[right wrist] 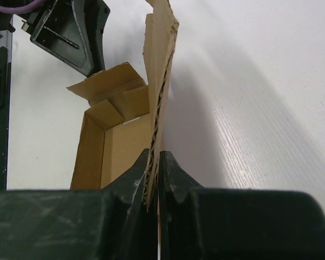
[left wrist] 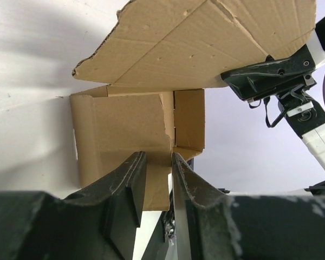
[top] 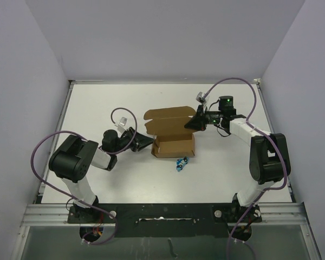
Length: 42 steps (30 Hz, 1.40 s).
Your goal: Fold the paper box
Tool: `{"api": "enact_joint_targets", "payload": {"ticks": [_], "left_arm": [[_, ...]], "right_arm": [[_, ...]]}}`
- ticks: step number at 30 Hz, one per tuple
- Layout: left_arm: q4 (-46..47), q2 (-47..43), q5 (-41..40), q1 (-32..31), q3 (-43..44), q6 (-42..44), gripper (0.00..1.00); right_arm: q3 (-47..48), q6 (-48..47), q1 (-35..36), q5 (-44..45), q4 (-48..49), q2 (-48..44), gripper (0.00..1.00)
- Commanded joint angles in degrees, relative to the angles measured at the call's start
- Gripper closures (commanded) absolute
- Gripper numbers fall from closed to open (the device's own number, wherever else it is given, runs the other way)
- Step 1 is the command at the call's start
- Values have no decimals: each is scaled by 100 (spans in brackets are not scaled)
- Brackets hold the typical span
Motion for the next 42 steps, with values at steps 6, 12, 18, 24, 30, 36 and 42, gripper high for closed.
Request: {"api": "enact_joint_targets", "payload": {"ticks": [6,12,18,24,30,36,42], "left_arm": [[812,275,124,27,65,-215,79],[990,473,121,26,23,-329,88],[290,305,44,21,62,-43,96],[-1790,-408,-142,-67,352,926,86],[-2238,-598,-146,-95,484,1208,71],[-2286,-435,-16,-187,680,1233,63],[-3042,-431,-246,-407,1022,1580,61]], "right_arm": [[134,-79,3,34,-20,75,100],[136,-85,4,26,-26,73,100],[143,-88,-1,30,-28,75,100],[150,-88,2,10,-28,81,100],[152,-79,6,8,-28,83,100],[156,-79,-1,-10,-28,79,100],[143,-79,9,-23,-28,66,100]]}}
